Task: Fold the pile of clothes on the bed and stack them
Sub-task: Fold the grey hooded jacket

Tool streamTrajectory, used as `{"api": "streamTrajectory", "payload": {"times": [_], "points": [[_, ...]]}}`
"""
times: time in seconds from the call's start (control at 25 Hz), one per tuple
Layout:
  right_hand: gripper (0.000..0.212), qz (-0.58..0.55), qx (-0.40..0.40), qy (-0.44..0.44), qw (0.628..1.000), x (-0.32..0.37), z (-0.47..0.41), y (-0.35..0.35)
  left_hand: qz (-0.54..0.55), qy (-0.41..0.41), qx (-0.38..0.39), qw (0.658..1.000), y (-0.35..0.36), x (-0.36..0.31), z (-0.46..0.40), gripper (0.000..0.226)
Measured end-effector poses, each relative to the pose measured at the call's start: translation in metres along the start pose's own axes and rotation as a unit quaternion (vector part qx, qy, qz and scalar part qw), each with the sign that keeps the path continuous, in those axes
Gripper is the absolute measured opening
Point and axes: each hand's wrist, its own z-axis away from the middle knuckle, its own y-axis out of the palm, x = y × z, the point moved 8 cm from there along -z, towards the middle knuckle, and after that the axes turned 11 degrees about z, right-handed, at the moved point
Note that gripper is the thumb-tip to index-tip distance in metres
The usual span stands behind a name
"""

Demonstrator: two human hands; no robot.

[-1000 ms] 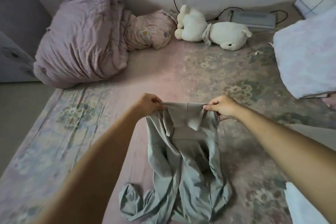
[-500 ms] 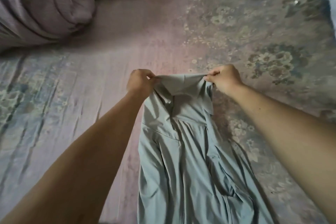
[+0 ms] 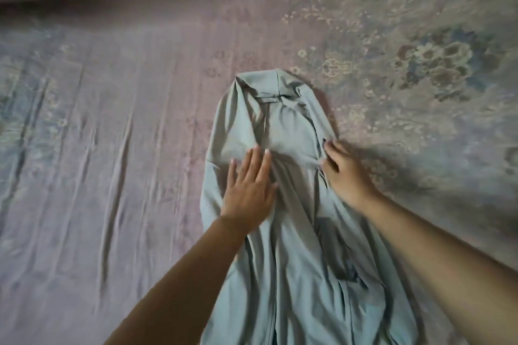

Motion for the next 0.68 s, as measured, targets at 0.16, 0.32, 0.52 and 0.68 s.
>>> {"api": "streamTrajectory", "payload": {"times": [0.16, 0.32, 0.52, 0.68], "points": [[0.059, 0.201, 0.018, -0.115, 0.973, -0.025, 0.092, 0.041, -0.067, 0.060, 0.007, 0.996, 0.049, -0.012, 0.094, 0.063], [0.060, 0.164, 0.047, 0.088, 0.981, -0.086, 0.160, 0.040, -0.079, 0.012, 0.007, 0.997, 0.068, -0.016, 0.164, 0.060], [0.053, 0.105, -0.021, 0.208, 0.972, -0.100, 0.235, 0.029, -0.106, 0.002, -0.011, 0.994, 0.092, -0.022, 0.244, 0.056], [0.037, 0.081, -0.005, 0.343, 0.936, -0.107, 0.259, 0.023, -0.110, 0.018, -0.055, 0.992, 0.093, -0.030, 0.272, 0.057]]}}
